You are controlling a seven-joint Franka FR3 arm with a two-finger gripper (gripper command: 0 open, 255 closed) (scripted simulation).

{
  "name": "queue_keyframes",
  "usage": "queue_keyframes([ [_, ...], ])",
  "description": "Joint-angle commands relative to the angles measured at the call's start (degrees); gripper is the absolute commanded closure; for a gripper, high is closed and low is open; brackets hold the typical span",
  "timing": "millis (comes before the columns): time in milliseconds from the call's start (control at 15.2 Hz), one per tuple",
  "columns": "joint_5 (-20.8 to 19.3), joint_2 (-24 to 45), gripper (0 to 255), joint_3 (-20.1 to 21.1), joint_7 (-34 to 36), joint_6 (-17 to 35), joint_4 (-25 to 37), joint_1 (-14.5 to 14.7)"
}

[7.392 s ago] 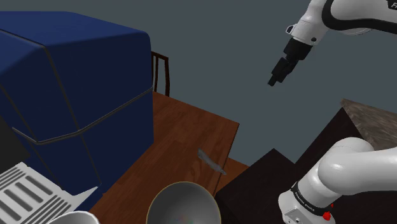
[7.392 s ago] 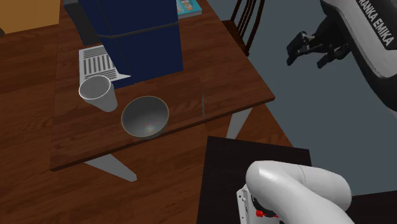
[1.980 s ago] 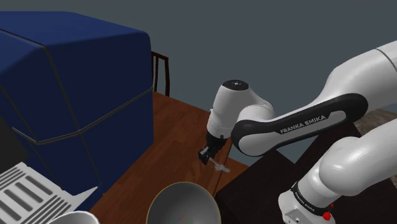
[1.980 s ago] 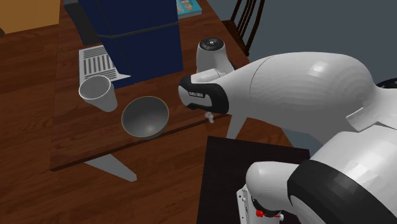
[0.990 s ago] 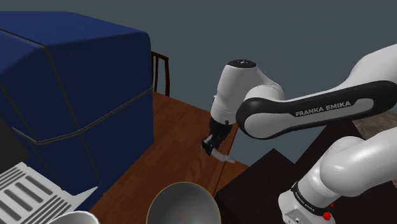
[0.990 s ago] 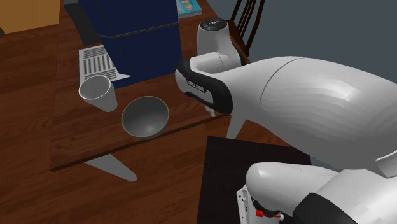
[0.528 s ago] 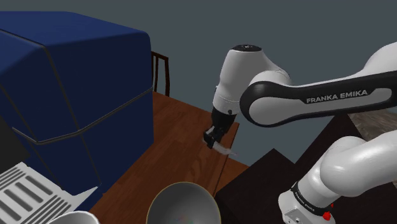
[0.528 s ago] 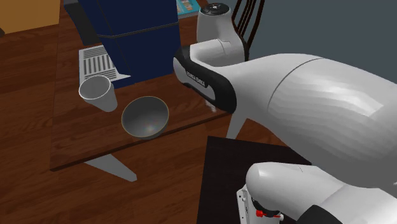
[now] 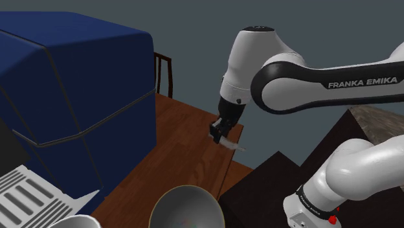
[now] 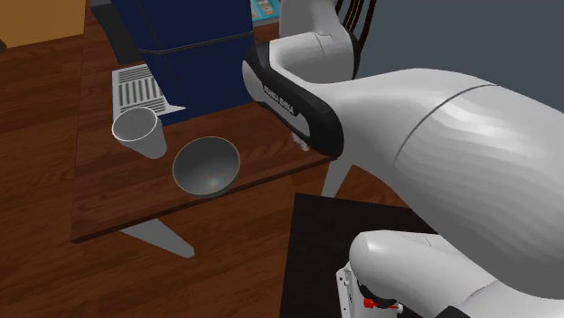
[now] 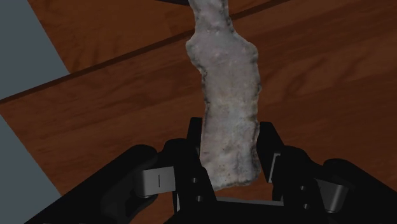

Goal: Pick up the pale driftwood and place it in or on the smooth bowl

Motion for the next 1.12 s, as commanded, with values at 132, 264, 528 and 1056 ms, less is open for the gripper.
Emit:
queue_keyframes([
  [132,-0.41,-0.62,255,-0.81,-0.03,-3.27,2.63,-0.12],
  [264,-0.54,-0.82,255,-1.09,-0.04,-4.39,3.54,-0.16],
  [528,0.7,0.53,255,3.7,5.89,-4.78,6.18,1.25],
  [1056,0.35,6.66,255,14.94,18.83,-4.99,14.3,1.61],
])
